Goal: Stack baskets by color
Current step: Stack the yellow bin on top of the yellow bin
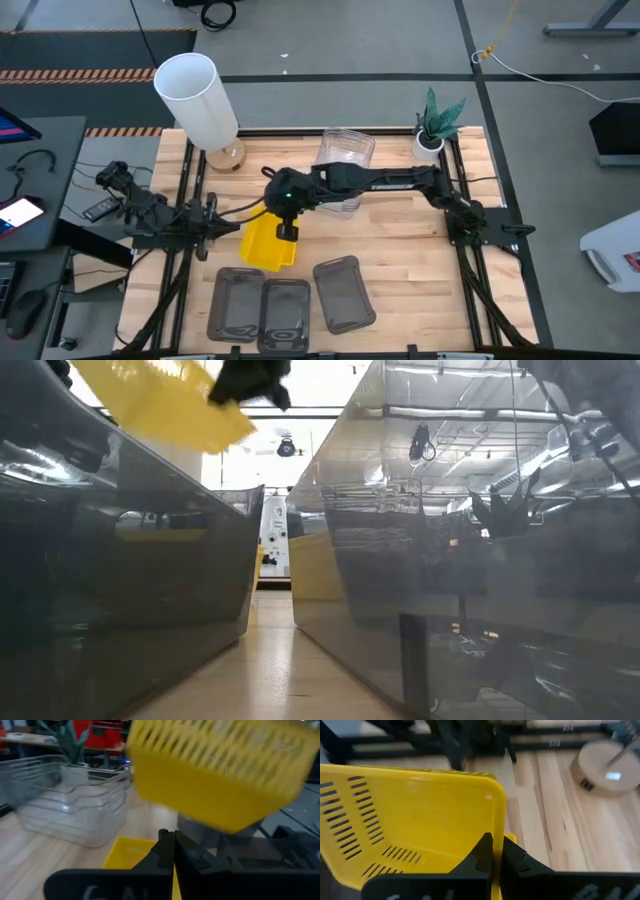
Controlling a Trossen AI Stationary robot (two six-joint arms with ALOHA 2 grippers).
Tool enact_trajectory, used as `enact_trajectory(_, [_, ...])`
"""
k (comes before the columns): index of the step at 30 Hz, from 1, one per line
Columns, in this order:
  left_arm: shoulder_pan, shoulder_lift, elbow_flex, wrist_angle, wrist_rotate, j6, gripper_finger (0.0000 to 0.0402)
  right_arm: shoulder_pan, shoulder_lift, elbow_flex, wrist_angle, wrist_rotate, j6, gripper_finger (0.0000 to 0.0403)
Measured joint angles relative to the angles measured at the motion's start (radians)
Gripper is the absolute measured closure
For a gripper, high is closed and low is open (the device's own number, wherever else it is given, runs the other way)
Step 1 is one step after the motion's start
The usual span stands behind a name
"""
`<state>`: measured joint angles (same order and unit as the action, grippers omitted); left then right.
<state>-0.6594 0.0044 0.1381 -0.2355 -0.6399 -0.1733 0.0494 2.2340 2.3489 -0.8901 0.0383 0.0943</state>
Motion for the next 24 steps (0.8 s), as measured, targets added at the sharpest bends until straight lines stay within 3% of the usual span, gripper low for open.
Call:
enact_trajectory(5, [-0.029,0.000,-0.022,0.066,-0.010,0.069,0.0398,-0.020,0.053,0.002,0.009,-0.008,-0.026,0.0390])
enact_trajectory(13, [-0.030,0.000,-0.008,0.134,-0.143,0.133,0.0386,-0.039,0.106,0.001,-0.023,-0.006,-0.077,0.0390])
enact_trajectory(24, [-0.029,0.001,0.022,0.291,-0.146,0.136,0.0389,-0.061,0.155,-0.001,-0.152,-0.006,-0.120,0.0389])
